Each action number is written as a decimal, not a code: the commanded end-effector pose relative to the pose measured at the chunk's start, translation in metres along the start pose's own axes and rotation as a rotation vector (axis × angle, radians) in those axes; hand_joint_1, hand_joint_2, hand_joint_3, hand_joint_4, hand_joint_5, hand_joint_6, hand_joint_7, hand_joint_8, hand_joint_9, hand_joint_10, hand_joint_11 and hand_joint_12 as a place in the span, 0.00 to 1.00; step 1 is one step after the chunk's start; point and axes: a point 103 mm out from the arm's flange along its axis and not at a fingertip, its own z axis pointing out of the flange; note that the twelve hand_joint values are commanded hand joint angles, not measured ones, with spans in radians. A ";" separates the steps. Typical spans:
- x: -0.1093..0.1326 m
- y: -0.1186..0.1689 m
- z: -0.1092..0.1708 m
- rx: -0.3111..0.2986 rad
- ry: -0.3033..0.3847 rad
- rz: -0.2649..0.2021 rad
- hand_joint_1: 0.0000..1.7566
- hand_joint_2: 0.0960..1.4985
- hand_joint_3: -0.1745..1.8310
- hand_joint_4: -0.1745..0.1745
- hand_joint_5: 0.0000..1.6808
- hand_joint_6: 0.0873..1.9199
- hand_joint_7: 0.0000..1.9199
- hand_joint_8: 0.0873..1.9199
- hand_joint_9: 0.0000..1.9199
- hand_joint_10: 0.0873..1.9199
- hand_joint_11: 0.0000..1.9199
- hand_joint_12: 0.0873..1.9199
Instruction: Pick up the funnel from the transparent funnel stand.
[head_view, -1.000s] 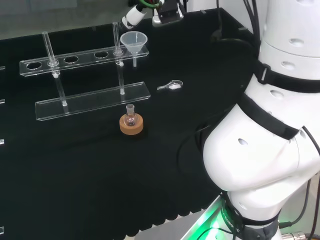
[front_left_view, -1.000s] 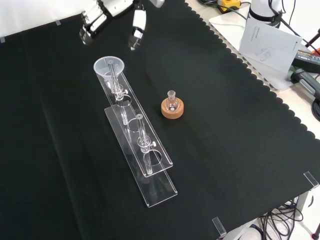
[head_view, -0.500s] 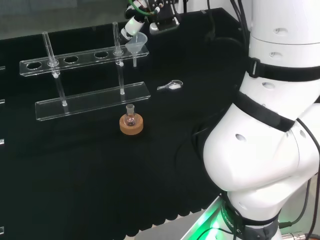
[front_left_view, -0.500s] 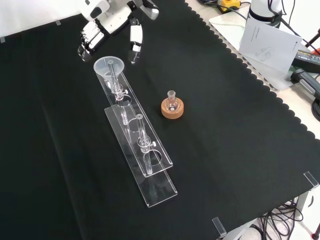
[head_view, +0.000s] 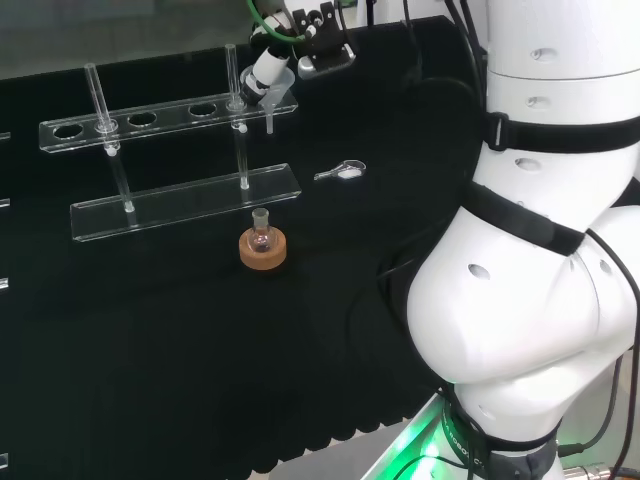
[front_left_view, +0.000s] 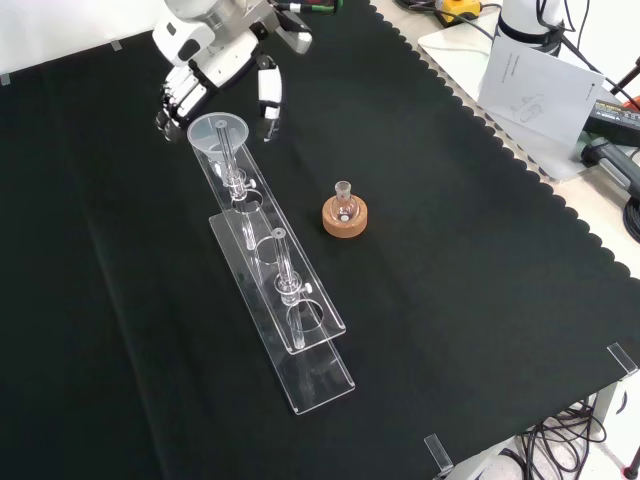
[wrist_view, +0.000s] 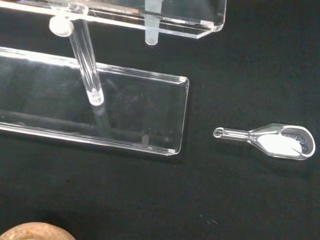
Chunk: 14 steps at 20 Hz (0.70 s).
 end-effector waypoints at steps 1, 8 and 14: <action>0.000 0.009 0.005 0.009 -0.018 0.017 0.34 0.46 0.18 0.51 0.00 0.00 0.00 0.07 0.02 0.41 0.09 0.79; -0.001 0.016 0.010 0.012 -0.017 0.022 0.36 0.46 0.19 0.50 0.01 0.00 0.00 0.10 0.03 0.41 0.11 0.78; -0.004 0.020 0.011 0.011 -0.039 0.034 0.40 0.47 0.22 0.48 0.02 0.00 0.00 0.21 0.09 0.39 0.13 0.76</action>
